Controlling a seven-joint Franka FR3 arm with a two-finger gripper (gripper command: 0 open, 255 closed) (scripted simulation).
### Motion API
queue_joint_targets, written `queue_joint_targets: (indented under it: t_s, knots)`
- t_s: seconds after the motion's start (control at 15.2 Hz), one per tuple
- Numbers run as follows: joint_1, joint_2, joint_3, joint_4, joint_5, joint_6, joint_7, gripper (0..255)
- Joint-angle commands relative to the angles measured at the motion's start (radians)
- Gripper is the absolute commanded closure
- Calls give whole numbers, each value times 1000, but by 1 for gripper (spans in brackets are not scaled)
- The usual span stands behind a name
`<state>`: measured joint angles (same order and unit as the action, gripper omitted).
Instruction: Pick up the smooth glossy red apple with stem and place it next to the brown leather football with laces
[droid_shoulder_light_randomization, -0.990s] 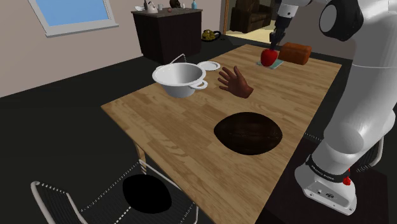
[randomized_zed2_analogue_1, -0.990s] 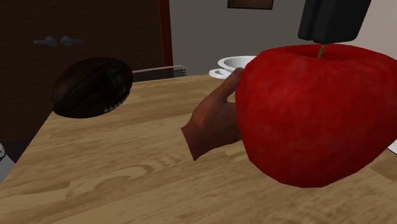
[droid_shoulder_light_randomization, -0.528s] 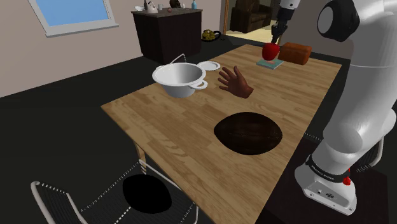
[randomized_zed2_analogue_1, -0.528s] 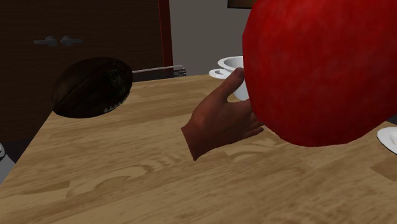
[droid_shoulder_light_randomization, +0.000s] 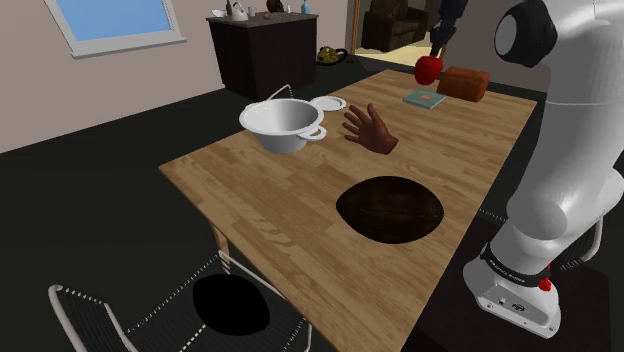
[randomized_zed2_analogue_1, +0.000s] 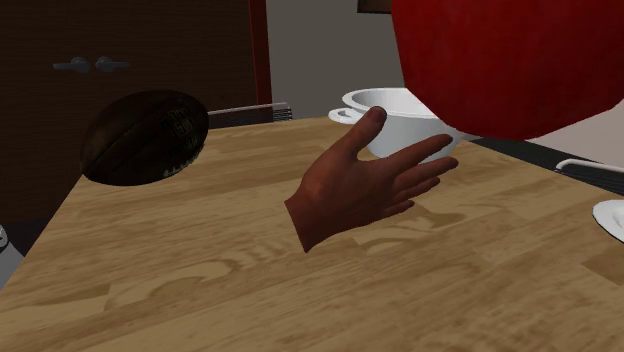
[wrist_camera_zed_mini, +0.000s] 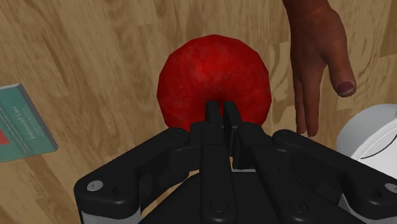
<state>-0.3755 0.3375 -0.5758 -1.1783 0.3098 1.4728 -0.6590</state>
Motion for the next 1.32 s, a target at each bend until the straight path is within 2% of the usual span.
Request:
queue_joint_targets:
  t_s: [0.0, 0.26, 0.46, 0.86, 0.92, 0.99, 1.06, 1.12, 1.25]
  knots:
    - [-13, 19, 1, 52, 11, -35, 3, 255]
    - [113, -129, 16, -142, -74, 44, 97, 255]
    - [184, -221, 43, -252, -127, 87, 178, 255]
    - [285, -366, 122, -414, -205, 144, 346, 255]
    - [268, -337, 106, -381, -190, 133, 313, 255]
    - [268, -337, 106, -381, -190, 133, 313, 0]
    - [318, -447, 156, -519, -344, 266, 425, 0]
    - [345, -534, 214, -642, -497, 375, 549, 0]
    - [336, -646, 359, -846, -797, 528, 815, 0]
